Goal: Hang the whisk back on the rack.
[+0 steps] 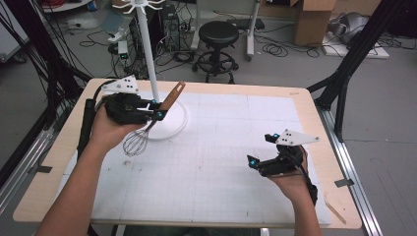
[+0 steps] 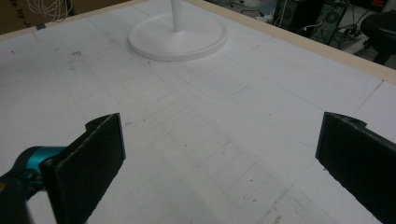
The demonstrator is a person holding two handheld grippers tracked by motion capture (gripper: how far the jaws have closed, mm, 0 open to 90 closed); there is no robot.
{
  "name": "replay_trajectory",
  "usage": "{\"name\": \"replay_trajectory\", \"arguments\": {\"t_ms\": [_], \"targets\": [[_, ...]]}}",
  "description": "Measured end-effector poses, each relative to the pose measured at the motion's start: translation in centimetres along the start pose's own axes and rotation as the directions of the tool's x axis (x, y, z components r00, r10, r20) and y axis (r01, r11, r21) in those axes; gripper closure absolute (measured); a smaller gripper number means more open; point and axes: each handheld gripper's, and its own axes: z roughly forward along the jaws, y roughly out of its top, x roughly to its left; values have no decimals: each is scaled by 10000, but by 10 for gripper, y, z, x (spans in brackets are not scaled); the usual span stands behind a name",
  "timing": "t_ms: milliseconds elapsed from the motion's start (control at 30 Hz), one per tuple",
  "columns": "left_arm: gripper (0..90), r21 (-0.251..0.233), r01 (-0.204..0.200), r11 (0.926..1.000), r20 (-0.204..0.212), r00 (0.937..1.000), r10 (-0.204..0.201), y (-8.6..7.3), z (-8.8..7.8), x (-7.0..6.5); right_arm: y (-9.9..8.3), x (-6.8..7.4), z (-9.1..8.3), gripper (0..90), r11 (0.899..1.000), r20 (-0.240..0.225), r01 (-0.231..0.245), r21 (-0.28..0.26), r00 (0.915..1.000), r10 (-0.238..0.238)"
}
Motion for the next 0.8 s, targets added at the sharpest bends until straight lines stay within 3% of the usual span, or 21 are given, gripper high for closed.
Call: {"name": "replay_trajectory", "arguments": {"t_ms": [800], "targets": [[706, -995, 32, 9950, -601, 9982, -92, 25, -23, 12, -1, 0, 3, 3, 10000, -28, -25, 97, 10000, 26]]}}
